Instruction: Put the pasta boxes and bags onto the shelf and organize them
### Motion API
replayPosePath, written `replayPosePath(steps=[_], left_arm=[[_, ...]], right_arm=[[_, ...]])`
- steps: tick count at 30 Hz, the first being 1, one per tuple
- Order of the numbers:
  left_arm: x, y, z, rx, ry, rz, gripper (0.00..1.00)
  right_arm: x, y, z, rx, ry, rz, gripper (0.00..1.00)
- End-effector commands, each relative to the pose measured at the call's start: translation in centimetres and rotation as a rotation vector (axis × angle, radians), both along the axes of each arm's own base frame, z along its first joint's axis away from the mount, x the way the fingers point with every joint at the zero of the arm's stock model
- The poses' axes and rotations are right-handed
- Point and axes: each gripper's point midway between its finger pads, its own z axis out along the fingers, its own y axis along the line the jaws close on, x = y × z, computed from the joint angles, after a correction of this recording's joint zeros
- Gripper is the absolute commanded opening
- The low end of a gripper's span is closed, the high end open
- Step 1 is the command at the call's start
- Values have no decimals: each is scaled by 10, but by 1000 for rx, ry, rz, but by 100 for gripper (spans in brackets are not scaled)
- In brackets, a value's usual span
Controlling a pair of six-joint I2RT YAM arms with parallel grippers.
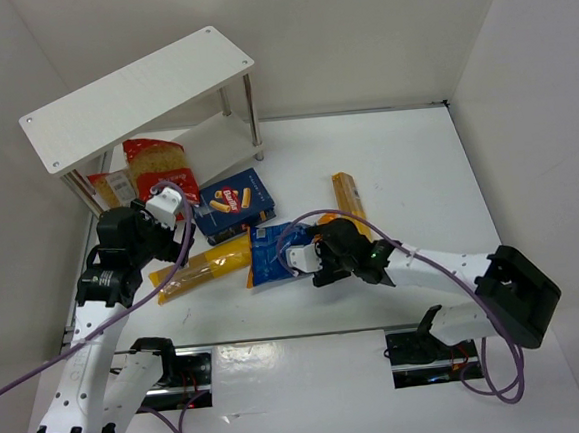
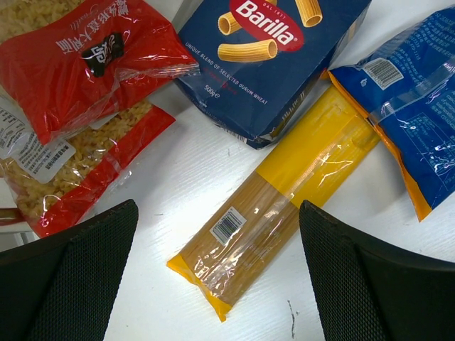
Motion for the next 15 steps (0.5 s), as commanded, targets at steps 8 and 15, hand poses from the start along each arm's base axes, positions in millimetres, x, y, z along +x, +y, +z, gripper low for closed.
replayPosePath(steps=[8,15], left_arm=[[1,-3,4,-3,-21,-27,99],[1,-3,4,-3,-21,-27,99]], right_arm=[[23,20,-18,26,13,50,100],[41,44,-19,90,33,41,61]])
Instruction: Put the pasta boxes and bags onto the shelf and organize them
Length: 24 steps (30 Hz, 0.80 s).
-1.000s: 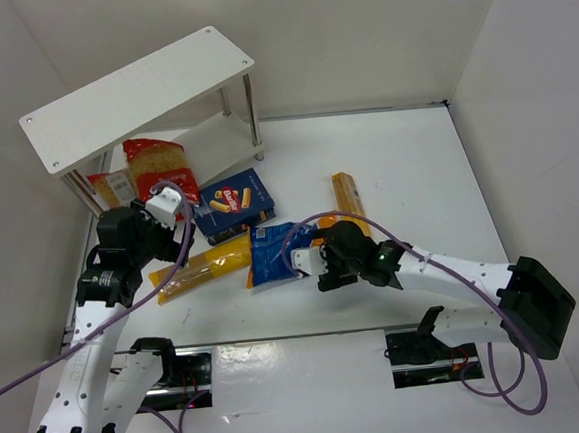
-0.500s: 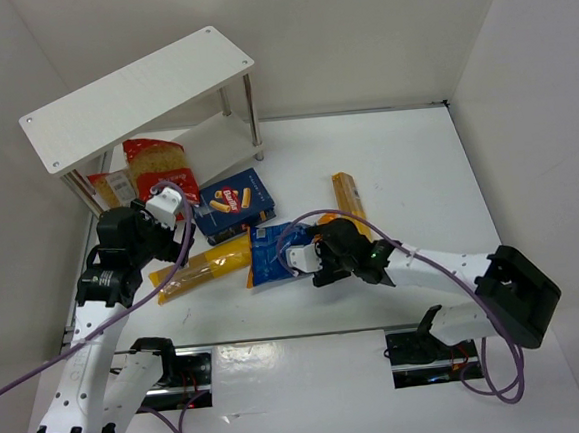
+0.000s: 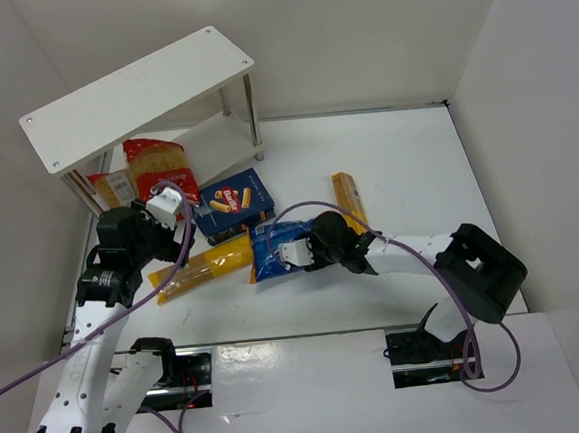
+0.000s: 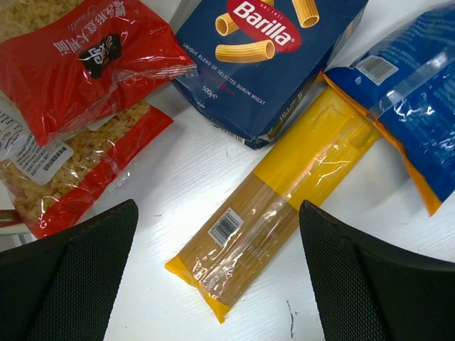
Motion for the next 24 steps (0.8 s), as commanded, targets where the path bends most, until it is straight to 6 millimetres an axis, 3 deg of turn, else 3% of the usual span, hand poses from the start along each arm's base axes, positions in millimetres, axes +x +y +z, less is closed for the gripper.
replayPosePath(steps=[1,2,3,4,5,6,8,9,11,12,16,18,24], left_arm=[[2,-2,4,1,-21,-21,99],[2,-2,4,1,-21,-21,99],[2,-2,4,1,-21,-21,99],[2,-2,4,1,-21,-21,99],[2,-2,4,1,-21,-21,99],[2,-2,4,1,-21,-21,99],[0,-6,7,-4,-35,-48,99],[0,-6,7,-4,-35,-48,99],[-2,-7,12,-9,-56,-56,99],[-3,-8,12,-20,-52,-49,99],[-4,-17,17,-54,-48,-88,99],[-5,-25,26,-78,-64,-131,99],[-8,-53,24,-116,-33,-257,99]], right_arm=[[19,34,15,123,12,-5,39],[24,34,15,122,38,-33,13],[33,46,36,178,50,-40,0],[25,41,32,150,123,-45,0],[22,46,44,176,145,-39,0],[27,52,76,260,152,-14,0],[15,48,98,299,208,4,0],[11,53,129,357,188,28,0],[-4,52,149,403,251,47,0],[-5,53,174,449,235,60,0],[-22,56,213,585,319,110,0],[-25,57,222,607,322,116,0],[-22,69,231,642,362,130,0]])
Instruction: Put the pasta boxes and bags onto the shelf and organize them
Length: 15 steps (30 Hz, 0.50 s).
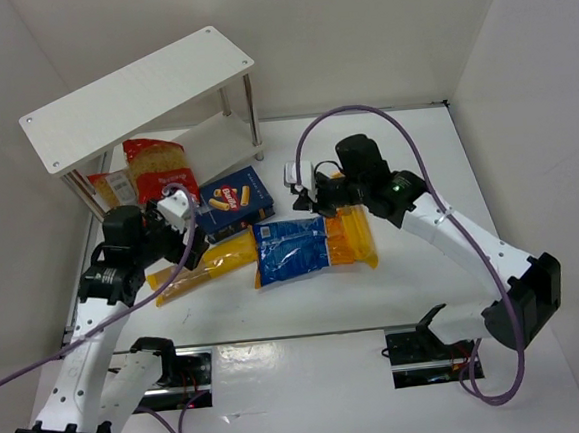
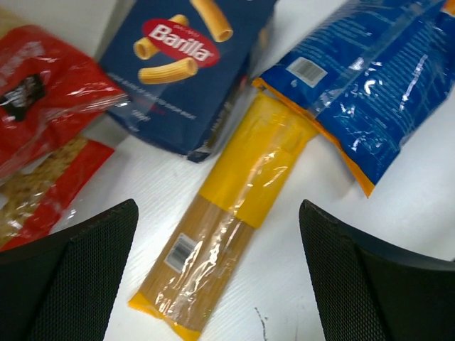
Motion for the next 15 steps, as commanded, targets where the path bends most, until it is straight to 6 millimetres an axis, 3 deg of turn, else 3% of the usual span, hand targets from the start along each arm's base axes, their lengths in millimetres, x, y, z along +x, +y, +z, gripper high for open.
replayPosePath(steps=[1,4,6,10,11,13,14,15], left_arm=[[-1,-23,21,-51,-46,-112,99],[3,-24,20,-25,-54,-110,99],[3,-25,13,-9,-50,-119,99],[3,-15,15,37,-88,-83,99],[8,-10,18,38,-102,-47,99],[16,9,16,78,-110,71,99],[19,16,17,89,-118,113,99],[21,22,15,100,-118,152,99]], right_arm=[[-3,12,10,44,58,40,0],[2,12,0,14,69,37,0],[9,5,-23,-45,89,-20,0],[5,-4,-65,-180,67,-160,100],[-3,-10,-86,-228,65,-175,100],[-17,-14,-94,-291,-10,-199,100],[-25,-19,-110,-319,-15,-201,100],[-31,-22,-106,-321,-55,-212,100]])
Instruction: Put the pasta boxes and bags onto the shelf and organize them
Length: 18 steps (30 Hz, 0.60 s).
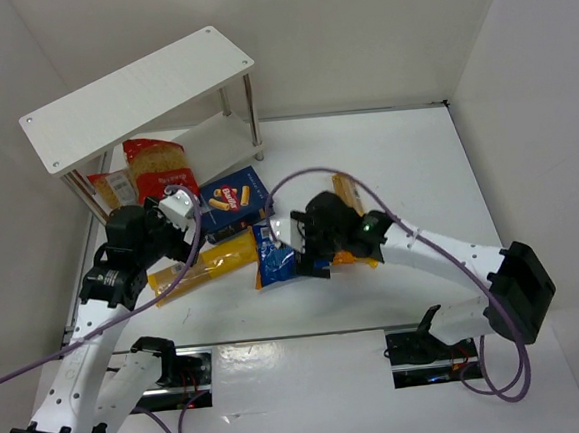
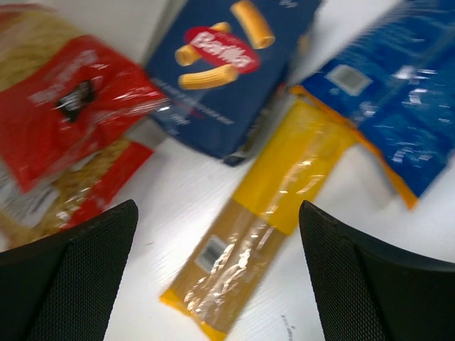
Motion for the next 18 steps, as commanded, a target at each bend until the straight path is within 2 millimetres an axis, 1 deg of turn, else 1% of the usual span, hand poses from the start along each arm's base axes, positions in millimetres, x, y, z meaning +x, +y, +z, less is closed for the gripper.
replayPosePath(steps=[1,2,3,4,5,6,7,9,10,11,12,13,14,15,17,18], left_arm=[[19,34,13,63,-92,203,99],[21,38,16,62,-104,233,99],[20,41,15,70,-106,248,99],[20,43,15,74,-107,257,99],[20,43,15,74,-107,257,99],[20,45,15,78,-108,265,99],[20,45,15,78,-108,265,99],[21,45,13,78,-108,265,99],[21,45,13,78,-108,265,99],[21,45,13,78,-108,265,99],[21,47,13,90,-111,269,99],[21,47,13,90,-111,269,99],[22,46,10,93,-102,269,99],[22,48,10,97,-103,277,99],[22,48,10,97,-103,277,99],[21,50,6,104,-95,284,99]], right_arm=[[-5,-22,-2,-66,-163,-80,100],[-7,-25,-3,-74,-190,-75,100],[-11,-27,2,-61,-217,-78,100],[-12,-35,-7,-93,-237,-88,100],[-15,-37,-9,-107,-250,-79,100],[-13,-40,-12,-117,-261,-94,100],[-12,-47,-18,-143,-281,-117,100],[-5,-51,-22,-161,-334,-122,100],[-4,-59,-31,-198,-354,-125,100],[-3,-61,-33,-206,-369,-125,100],[-1,-62,-39,-220,-377,-123,100],[0,-60,-40,-218,-378,-124,100],[2,-62,-50,-249,-380,-116,100],[5,-62,-51,-263,-393,-119,100],[7,-60,-63,-287,-388,-105,100],[10,-60,-64,-297,-405,-109,100]])
